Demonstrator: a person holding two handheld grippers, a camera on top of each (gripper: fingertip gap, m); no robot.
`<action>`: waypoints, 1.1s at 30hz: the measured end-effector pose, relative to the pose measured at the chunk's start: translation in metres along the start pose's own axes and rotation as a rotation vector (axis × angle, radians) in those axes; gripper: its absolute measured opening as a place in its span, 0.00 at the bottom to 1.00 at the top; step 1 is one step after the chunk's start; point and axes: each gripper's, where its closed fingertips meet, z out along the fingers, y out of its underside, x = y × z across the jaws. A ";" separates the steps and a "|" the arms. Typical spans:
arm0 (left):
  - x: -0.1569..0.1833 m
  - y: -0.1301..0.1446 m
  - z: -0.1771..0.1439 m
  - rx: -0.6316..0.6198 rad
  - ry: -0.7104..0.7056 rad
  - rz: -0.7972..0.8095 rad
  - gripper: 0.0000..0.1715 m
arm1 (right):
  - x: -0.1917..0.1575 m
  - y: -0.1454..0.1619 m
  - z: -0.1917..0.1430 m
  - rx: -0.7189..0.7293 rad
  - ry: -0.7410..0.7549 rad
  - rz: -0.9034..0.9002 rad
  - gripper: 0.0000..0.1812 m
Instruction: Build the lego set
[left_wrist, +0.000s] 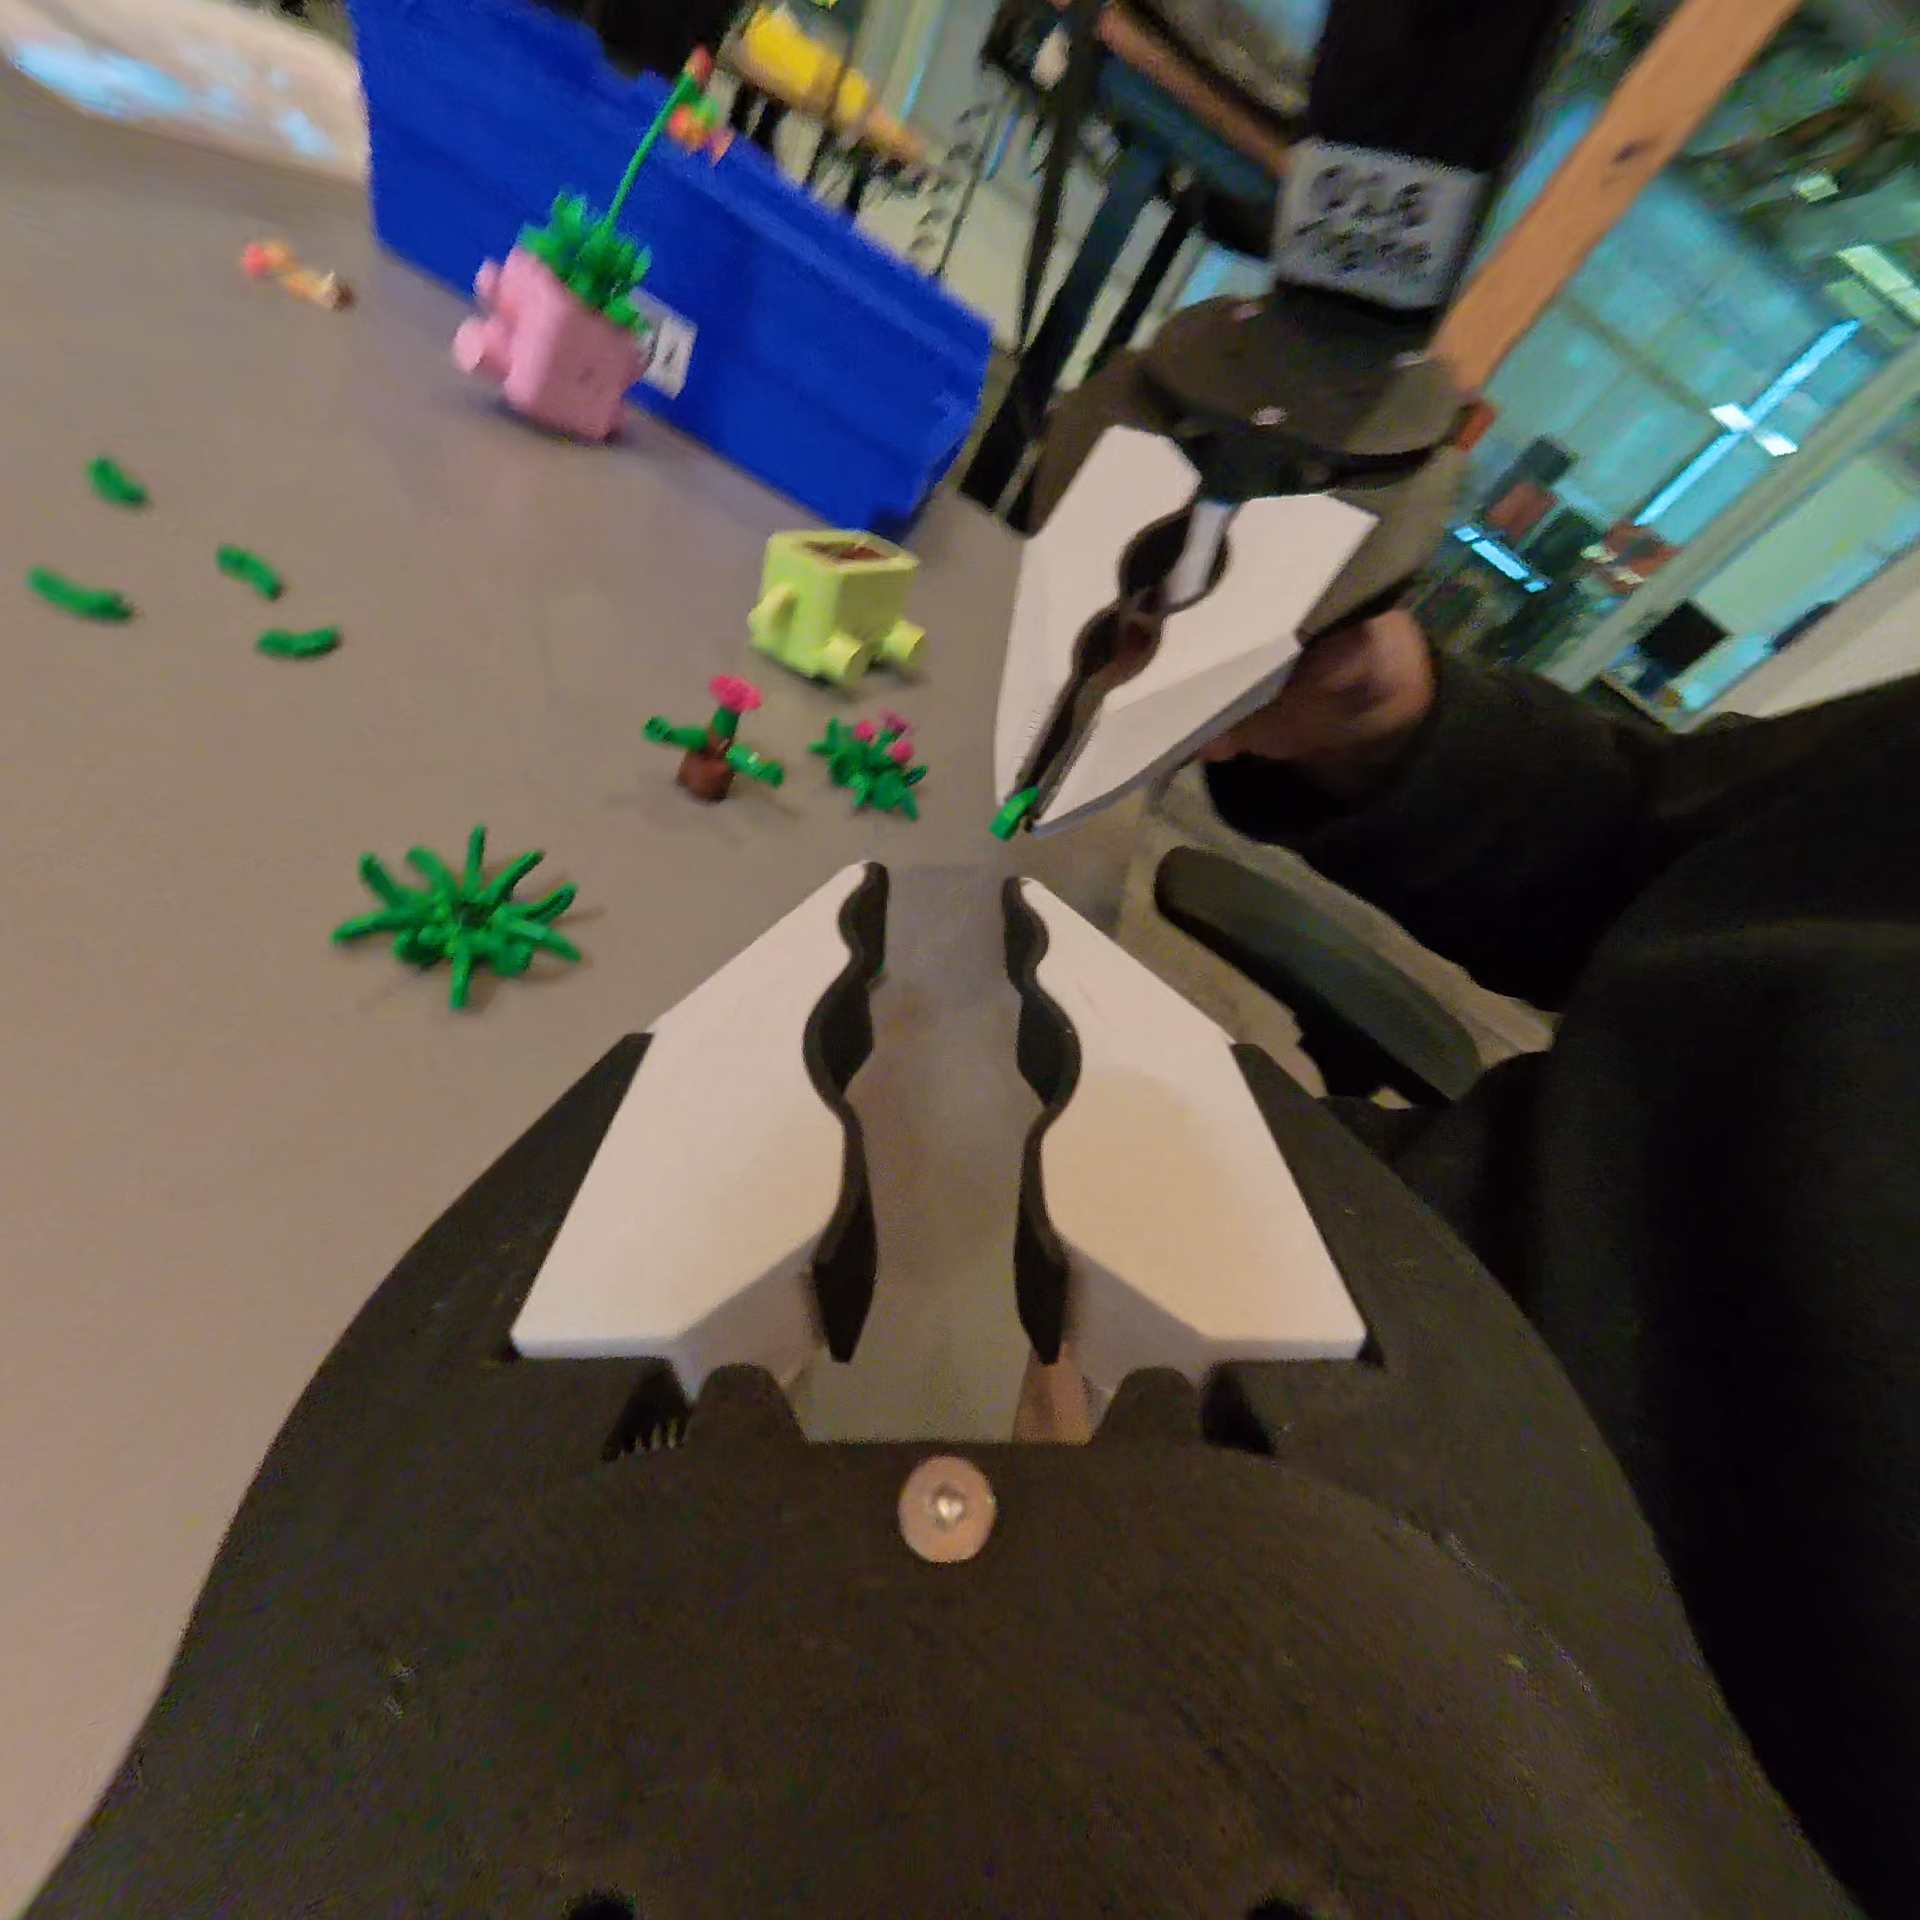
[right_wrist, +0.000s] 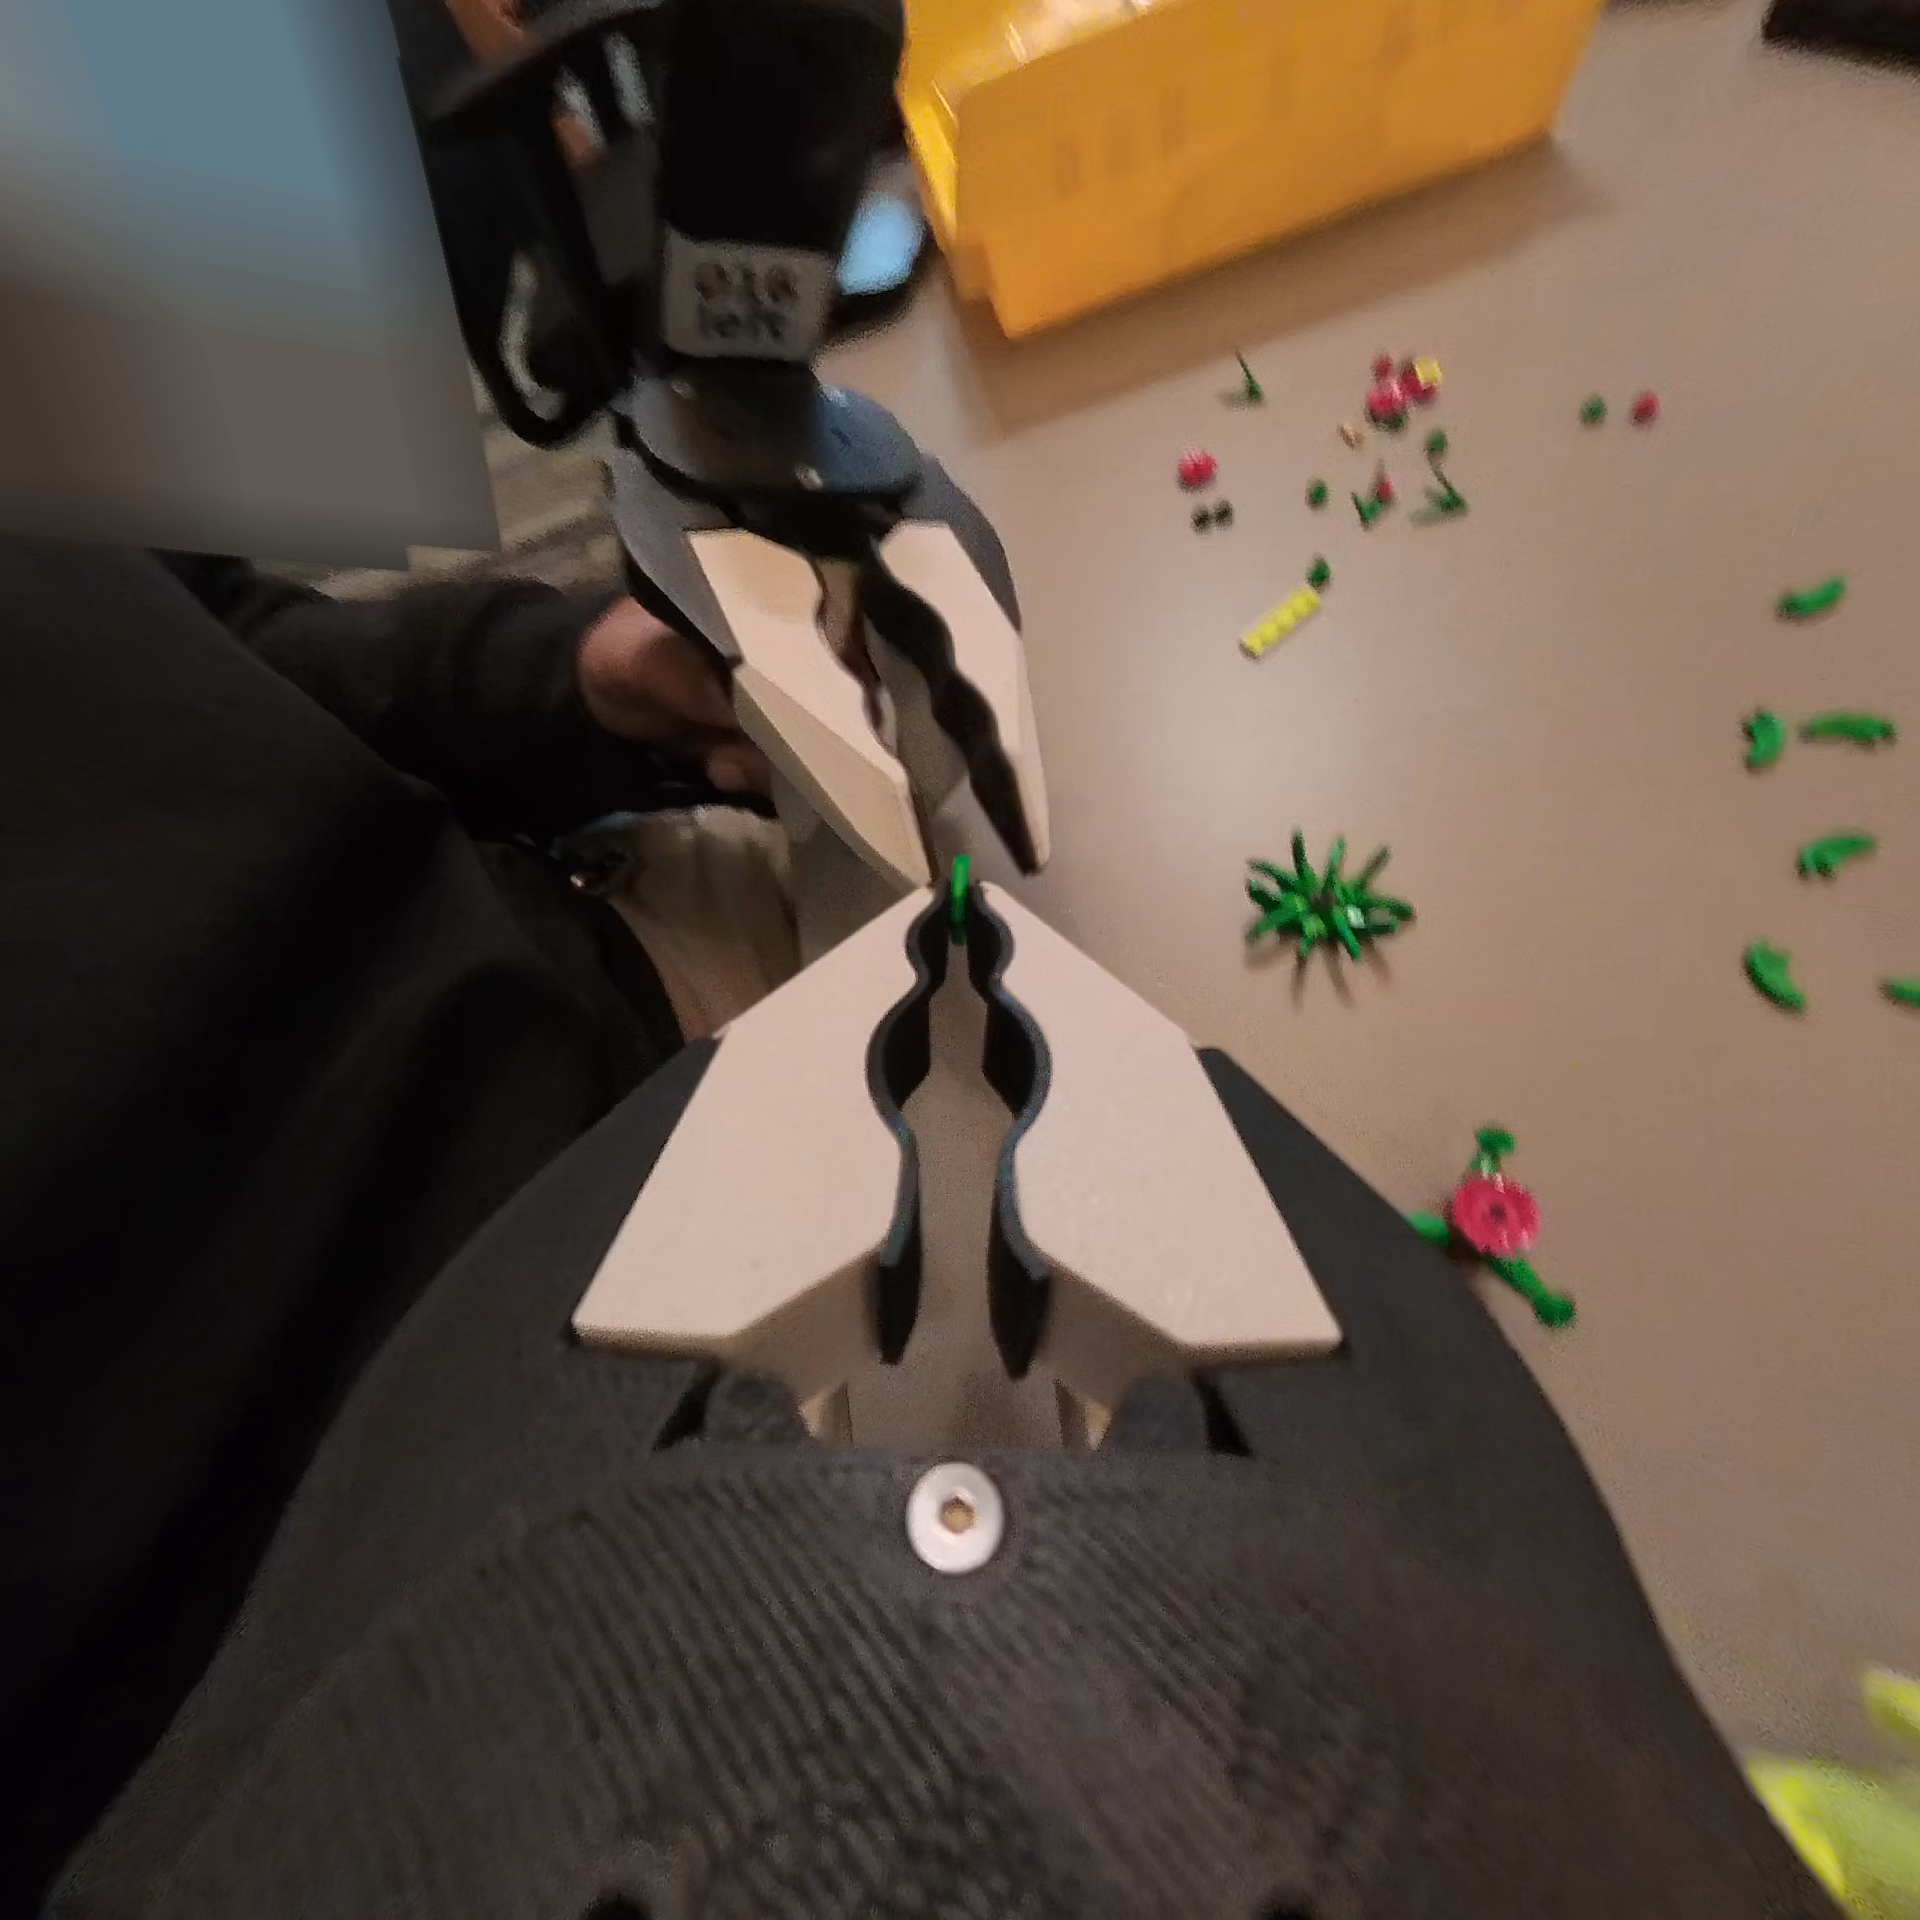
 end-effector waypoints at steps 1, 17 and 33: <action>-0.007 0.007 0.003 -0.035 -0.036 -0.023 0.16 | 0.006 0.012 0.001 -0.054 0.047 0.022 0.00; -0.006 0.060 0.044 -0.378 -0.163 0.051 0.40 | 0.039 0.089 0.009 -0.335 0.258 0.087 0.00; -0.019 0.052 0.036 -0.324 -0.271 0.079 0.06 | 0.033 0.089 0.004 -0.429 0.202 -0.146 0.00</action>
